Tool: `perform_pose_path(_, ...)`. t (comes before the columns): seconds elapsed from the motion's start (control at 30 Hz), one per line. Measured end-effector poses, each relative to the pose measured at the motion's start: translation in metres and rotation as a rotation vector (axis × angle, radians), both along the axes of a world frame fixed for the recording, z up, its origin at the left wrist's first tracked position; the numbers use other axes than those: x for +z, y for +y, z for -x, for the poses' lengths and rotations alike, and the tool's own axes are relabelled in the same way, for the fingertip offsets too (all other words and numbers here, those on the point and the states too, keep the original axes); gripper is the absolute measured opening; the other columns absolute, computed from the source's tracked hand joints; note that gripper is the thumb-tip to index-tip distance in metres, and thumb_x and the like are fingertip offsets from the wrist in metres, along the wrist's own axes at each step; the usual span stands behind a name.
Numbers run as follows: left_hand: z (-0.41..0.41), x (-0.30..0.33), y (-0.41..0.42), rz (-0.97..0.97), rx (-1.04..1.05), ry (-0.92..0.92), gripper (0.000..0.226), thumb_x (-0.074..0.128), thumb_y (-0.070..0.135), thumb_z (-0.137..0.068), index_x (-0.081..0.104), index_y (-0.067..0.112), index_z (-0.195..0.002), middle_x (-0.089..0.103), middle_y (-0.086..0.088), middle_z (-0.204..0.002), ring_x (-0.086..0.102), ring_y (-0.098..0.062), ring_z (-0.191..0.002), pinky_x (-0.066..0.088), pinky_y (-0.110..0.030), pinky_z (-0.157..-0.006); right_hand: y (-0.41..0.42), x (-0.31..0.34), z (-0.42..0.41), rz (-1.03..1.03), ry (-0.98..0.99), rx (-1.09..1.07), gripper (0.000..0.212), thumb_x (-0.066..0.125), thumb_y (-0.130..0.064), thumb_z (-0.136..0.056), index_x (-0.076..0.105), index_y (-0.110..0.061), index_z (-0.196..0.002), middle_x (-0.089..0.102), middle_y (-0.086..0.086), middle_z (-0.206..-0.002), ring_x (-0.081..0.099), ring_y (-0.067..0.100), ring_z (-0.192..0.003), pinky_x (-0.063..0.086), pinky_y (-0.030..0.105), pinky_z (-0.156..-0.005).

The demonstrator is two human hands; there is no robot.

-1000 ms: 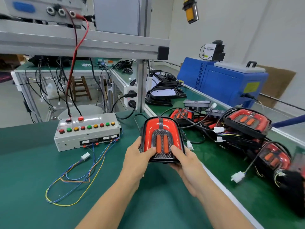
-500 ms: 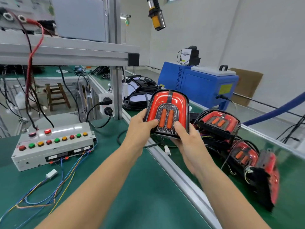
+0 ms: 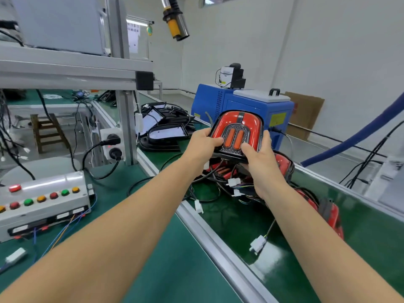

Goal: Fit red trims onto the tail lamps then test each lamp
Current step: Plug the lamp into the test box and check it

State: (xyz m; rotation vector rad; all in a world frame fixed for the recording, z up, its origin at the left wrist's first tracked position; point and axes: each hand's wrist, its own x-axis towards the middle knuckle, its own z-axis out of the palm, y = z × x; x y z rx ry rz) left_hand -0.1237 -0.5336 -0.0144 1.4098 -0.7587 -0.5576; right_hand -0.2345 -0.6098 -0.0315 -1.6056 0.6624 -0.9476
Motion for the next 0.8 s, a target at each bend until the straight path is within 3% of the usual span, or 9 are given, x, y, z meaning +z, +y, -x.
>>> perform_pose_path(0.17,-0.003,0.002,-0.032,-0.047,-0.005,-0.035,0.024,0.052,0.007,-0.095,0.061,0.002,-0.117,0.067,-0.017,-0.111,0.064,-0.032,-0.102,0.049,-0.045,-0.096,-0.028,0.004,-0.006,-0.015,0.047,-0.072,0.069,0.043,-0.023,-0.102,-0.001,-0.031,-0.154,0.033,-0.010,-0.130,0.038,0.013,-0.115,0.037,0.039,-0.103)
perform_pose_path(0.3,-0.003,-0.001,-0.055,-0.097,0.003,-0.103,0.031,0.053,0.014,-0.096,0.056,0.000,-0.123,0.063,-0.018,-0.119,0.060,-0.033,-0.110,0.046,-0.045,-0.099,-0.051,0.003,-0.014,-0.037,0.055,-0.192,0.066,0.040,-0.019,-0.102,0.001,-0.028,-0.155,0.034,0.002,-0.151,0.041,0.023,-0.127,0.038,0.044,-0.105)
perform_pose_path(0.4,-0.004,-0.006,-0.068,-0.140,-0.013,-0.134,0.018,0.053,0.011,-0.095,0.055,-0.001,-0.108,0.062,-0.017,-0.112,0.059,-0.030,-0.097,0.046,-0.036,-0.088,-0.067,0.004,-0.020,-0.052,0.108,-0.276,0.066,0.036,-0.016,-0.102,-0.001,-0.027,-0.155,0.032,0.007,-0.153,0.044,0.027,-0.125,0.040,0.038,-0.095)
perform_pose_path(0.53,-0.008,-0.020,-0.080,-0.209,-0.027,-0.162,0.036,0.048,0.007,-0.096,0.045,-0.007,-0.128,0.052,-0.024,-0.127,0.055,-0.033,-0.104,0.043,-0.040,-0.091,-0.082,0.003,-0.025,-0.049,0.199,-0.333,0.064,0.034,-0.014,-0.103,-0.003,-0.022,-0.155,0.028,0.009,-0.155,0.045,0.028,-0.121,0.037,0.032,-0.083)
perform_pose_path(0.63,-0.008,-0.023,-0.083,-0.222,-0.001,-0.164,0.016,0.043,0.006,-0.097,0.048,-0.005,-0.108,0.050,-0.017,-0.095,0.047,-0.023,-0.072,0.038,-0.032,-0.068,-0.085,0.010,-0.029,-0.008,0.292,-0.361,0.064,0.034,-0.014,-0.103,-0.004,-0.020,-0.154,0.028,0.013,-0.155,0.050,0.029,-0.117,0.038,0.031,-0.075)
perform_pose_path(0.7,-0.010,-0.024,-0.086,-0.216,0.013,-0.186,0.028,0.041,0.009,-0.099,0.046,-0.008,-0.120,0.051,-0.021,-0.102,0.044,-0.019,-0.067,0.033,-0.029,-0.061,-0.087,0.015,-0.031,-0.005,0.348,-0.369,0.064,0.035,-0.013,-0.103,-0.002,-0.018,-0.154,0.026,0.015,-0.155,0.050,0.029,-0.114,0.039,0.032,-0.073)
perform_pose_path(0.77,-0.012,-0.024,-0.088,-0.222,0.014,-0.199,0.041,0.038,0.014,-0.101,0.039,-0.002,-0.139,0.048,-0.020,-0.134,0.055,-0.027,-0.099,0.041,-0.030,-0.078,-0.089,0.019,-0.031,0.015,0.396,-0.342,0.059,0.036,-0.017,-0.102,0.007,-0.018,-0.153,0.023,0.013,-0.155,0.047,0.027,-0.109,0.036,0.031,-0.073)
perform_pose_path(0.8,-0.014,-0.024,-0.088,-0.226,0.010,-0.206,0.039,0.037,0.016,-0.101,0.043,0.002,-0.138,0.047,-0.012,-0.139,0.048,-0.029,-0.117,0.038,-0.030,-0.091,-0.090,0.019,-0.030,0.031,0.415,-0.296,0.053,0.037,-0.021,-0.102,0.017,-0.017,-0.151,0.027,0.012,-0.152,0.044,0.027,-0.107,0.033,0.030,-0.075)
